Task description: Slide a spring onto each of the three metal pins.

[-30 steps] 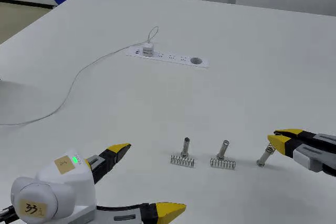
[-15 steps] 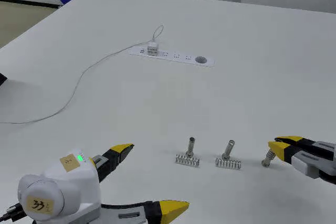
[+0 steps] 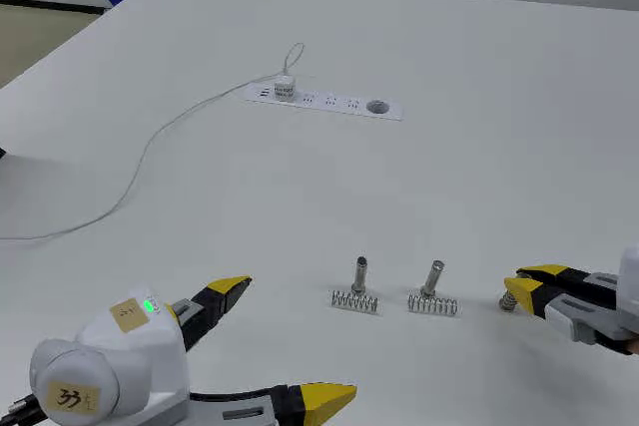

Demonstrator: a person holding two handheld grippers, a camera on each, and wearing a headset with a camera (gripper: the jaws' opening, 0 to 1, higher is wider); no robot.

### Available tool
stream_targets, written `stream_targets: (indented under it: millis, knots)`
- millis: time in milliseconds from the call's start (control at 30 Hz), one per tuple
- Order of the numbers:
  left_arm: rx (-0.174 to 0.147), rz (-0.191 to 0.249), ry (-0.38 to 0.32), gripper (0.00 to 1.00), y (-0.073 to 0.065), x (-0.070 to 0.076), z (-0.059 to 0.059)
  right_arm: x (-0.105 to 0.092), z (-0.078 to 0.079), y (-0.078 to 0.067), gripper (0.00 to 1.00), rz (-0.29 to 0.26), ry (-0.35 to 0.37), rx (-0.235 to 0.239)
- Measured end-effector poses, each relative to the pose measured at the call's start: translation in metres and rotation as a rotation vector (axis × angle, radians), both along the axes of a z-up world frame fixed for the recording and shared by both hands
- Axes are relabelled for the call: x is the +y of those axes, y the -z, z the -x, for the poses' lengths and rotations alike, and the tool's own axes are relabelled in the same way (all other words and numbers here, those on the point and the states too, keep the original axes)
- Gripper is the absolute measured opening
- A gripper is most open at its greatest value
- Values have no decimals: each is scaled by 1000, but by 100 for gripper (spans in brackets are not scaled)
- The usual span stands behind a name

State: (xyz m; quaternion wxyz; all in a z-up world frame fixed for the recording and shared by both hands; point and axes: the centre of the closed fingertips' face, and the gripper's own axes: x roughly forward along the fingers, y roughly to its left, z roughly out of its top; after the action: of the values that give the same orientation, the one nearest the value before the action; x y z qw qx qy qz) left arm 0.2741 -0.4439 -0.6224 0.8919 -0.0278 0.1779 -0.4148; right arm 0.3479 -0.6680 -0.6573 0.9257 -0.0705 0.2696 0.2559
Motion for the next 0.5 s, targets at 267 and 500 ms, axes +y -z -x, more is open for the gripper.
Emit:
stream_targets:
  millis: [267, 500]
  knots:
    - [-21, -8, -10, 95, -2, 2, -3, 1, 1, 1, 11, -18, 6, 5]
    - [-64, -16, -8, 93, -9, 3, -3, 3, 4, -5, 21, -22, 9, 7]
